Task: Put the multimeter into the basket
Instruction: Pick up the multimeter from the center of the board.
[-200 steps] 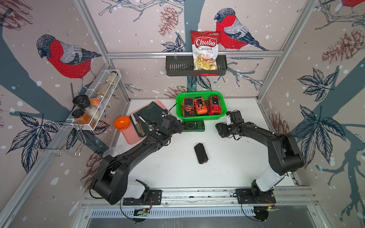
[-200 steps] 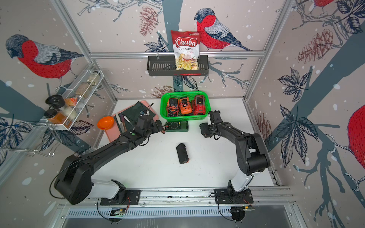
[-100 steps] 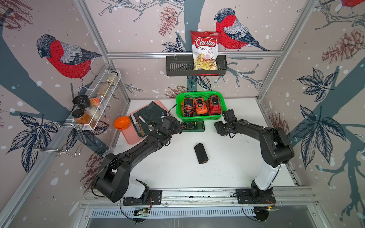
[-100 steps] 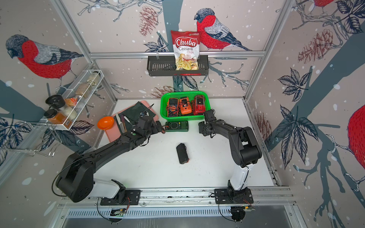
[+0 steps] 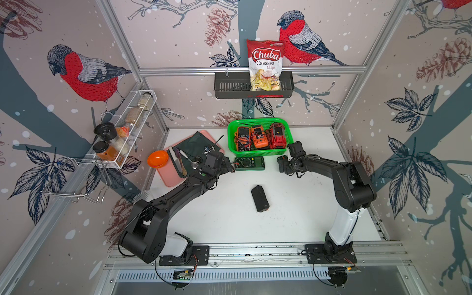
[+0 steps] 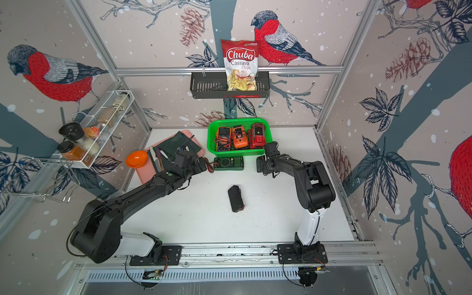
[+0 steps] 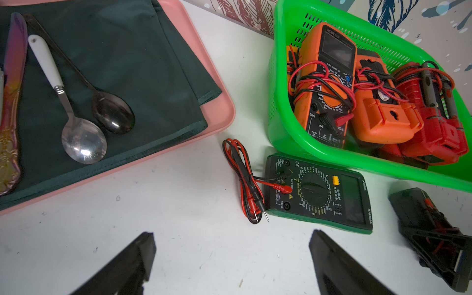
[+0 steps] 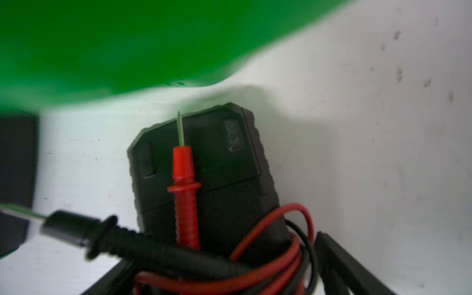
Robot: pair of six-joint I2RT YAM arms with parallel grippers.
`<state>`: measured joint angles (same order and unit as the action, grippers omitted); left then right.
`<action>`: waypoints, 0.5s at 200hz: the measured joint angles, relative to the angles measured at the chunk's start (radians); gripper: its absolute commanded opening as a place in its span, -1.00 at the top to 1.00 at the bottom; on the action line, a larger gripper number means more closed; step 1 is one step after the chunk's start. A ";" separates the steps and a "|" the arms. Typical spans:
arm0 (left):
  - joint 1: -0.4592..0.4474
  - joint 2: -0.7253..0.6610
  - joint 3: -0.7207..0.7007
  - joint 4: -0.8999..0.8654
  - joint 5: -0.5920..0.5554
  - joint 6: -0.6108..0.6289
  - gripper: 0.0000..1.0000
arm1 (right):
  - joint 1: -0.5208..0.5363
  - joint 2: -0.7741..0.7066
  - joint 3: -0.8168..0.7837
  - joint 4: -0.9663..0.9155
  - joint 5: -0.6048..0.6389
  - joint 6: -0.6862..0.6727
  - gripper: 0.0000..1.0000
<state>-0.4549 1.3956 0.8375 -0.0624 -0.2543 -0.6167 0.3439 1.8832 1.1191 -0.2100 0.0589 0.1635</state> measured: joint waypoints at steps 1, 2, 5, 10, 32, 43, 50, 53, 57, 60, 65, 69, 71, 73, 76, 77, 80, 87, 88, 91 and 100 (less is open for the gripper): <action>0.000 0.000 0.000 0.000 0.001 -0.001 -0.95 | 0.000 0.000 0.000 0.000 0.000 0.000 -0.71; 0.000 0.000 0.000 0.000 0.002 -0.002 -0.95 | 0.000 0.000 0.000 0.000 -0.002 0.000 -0.68; 0.001 0.000 0.000 0.002 0.005 -0.005 -0.95 | 0.001 0.000 0.001 -0.001 -0.004 0.000 -0.59; 0.003 0.000 0.000 0.005 0.010 -0.004 -0.95 | 0.003 0.000 0.001 -0.001 -0.009 -0.002 -0.44; 0.008 0.000 0.000 0.009 0.015 -0.006 -0.95 | 0.015 -0.006 0.005 -0.010 -0.015 -0.004 -0.04; 0.011 0.000 0.000 0.011 0.017 -0.009 -0.95 | 0.024 -0.014 0.004 -0.024 -0.014 -0.005 0.05; 0.013 0.000 0.000 0.012 0.017 -0.011 -0.95 | 0.032 -0.026 0.000 -0.036 -0.005 -0.005 0.12; 0.014 0.000 0.000 0.012 0.017 -0.011 -0.95 | 0.037 -0.033 -0.003 -0.040 -0.001 -0.005 0.13; 0.015 0.000 -0.001 0.012 0.017 -0.011 -0.95 | 0.042 -0.042 -0.006 -0.045 0.007 -0.005 0.15; 0.016 -0.002 -0.002 0.012 0.017 -0.011 -0.95 | 0.046 -0.051 -0.009 -0.050 0.014 -0.005 0.16; 0.017 -0.003 -0.004 0.012 0.017 -0.011 -0.95 | 0.053 -0.064 -0.013 -0.055 0.024 -0.005 0.17; 0.018 -0.006 -0.006 0.011 0.016 -0.011 -0.95 | 0.058 -0.077 -0.018 -0.056 0.032 -0.004 0.18; 0.018 -0.008 -0.007 0.011 0.016 -0.012 -0.95 | 0.060 -0.082 -0.019 -0.056 0.035 -0.004 0.19; 0.018 -0.009 -0.008 0.011 0.016 -0.012 -0.95 | 0.063 -0.090 -0.021 -0.058 0.041 -0.004 0.20; 0.019 -0.012 -0.011 0.011 0.016 -0.014 -0.95 | 0.068 -0.100 -0.024 -0.061 0.048 -0.003 0.21; 0.019 -0.013 -0.012 0.012 0.016 -0.014 -0.95 | 0.069 -0.103 -0.025 -0.061 0.050 -0.003 0.21; 0.019 -0.016 -0.014 0.012 0.015 -0.014 -0.95 | 0.073 -0.115 -0.028 -0.064 0.057 -0.003 0.21; 0.019 -0.026 -0.021 0.012 0.014 -0.019 -0.95 | 0.080 -0.138 -0.032 -0.070 0.072 0.000 0.22; 0.019 -0.027 -0.022 0.012 0.014 -0.019 -0.95 | 0.082 -0.144 -0.034 -0.071 0.077 0.001 0.22; 0.020 -0.032 -0.026 0.014 0.014 -0.023 -0.95 | 0.084 -0.152 -0.035 -0.074 0.082 0.002 0.23; 0.022 -0.045 -0.037 0.015 0.012 -0.031 -0.95 | 0.094 -0.188 -0.041 -0.085 0.102 0.009 0.24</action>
<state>-0.4332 1.3506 0.8009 -0.0471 -0.2420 -0.6479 0.4381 1.6951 1.0779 -0.2955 0.1612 0.1722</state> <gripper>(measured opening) 0.973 0.728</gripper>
